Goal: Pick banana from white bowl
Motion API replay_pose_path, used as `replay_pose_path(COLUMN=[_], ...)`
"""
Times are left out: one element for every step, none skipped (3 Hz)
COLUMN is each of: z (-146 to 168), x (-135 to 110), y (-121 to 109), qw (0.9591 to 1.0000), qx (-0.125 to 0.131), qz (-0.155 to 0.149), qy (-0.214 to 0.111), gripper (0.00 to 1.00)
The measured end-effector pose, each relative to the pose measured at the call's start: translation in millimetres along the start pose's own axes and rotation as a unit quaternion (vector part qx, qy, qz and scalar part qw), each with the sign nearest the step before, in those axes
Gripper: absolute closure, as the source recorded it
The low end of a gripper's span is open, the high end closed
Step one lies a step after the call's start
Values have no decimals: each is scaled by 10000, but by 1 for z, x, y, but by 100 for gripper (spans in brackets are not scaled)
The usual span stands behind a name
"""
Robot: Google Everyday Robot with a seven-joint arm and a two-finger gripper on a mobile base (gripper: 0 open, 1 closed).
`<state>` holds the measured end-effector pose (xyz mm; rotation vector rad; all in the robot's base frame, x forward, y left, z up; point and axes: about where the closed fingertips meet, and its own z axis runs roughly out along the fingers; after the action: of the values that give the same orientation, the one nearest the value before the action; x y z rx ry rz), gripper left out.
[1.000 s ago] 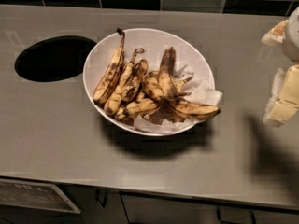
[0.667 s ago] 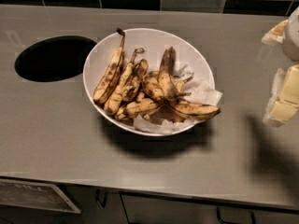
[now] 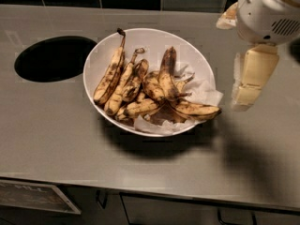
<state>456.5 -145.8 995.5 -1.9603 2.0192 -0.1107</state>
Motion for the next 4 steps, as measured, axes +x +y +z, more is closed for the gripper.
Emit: replay_pose_path(z=[2, 1, -3, -8], x=[-46, -47, -58, -93], y=[-10, -11, -15, -22], qw=[9977, 9977, 9965, 9901], qx=[-39, 3, 57, 17], qz=[-664, -661, -813, -1383], qy=[-118, -134, -178, -243], gripper=[0, 0, 0, 0])
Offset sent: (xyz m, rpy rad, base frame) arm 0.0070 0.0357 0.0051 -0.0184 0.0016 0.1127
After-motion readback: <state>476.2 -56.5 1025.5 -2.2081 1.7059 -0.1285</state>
